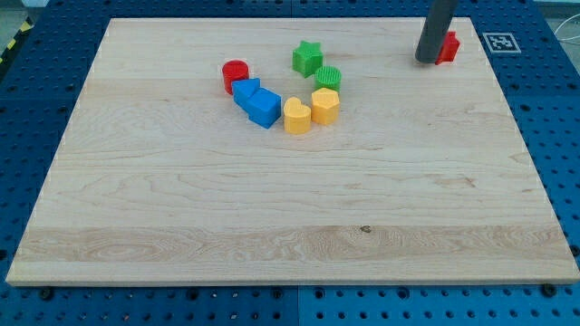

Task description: Push the red star towards the top right

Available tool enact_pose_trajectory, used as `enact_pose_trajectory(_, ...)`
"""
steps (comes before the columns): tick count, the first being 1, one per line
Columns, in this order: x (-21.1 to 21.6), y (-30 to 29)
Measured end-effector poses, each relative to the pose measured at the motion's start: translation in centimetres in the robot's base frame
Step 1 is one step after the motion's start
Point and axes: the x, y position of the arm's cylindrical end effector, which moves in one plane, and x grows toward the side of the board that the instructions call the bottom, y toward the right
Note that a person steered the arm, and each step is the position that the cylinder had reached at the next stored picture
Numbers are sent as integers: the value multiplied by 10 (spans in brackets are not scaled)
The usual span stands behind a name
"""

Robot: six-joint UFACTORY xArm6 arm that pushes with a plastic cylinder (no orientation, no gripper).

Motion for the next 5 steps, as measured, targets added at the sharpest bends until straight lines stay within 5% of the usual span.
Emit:
enact_pose_trajectory(2,22,63)
enact_pose_trajectory(5,-20,41)
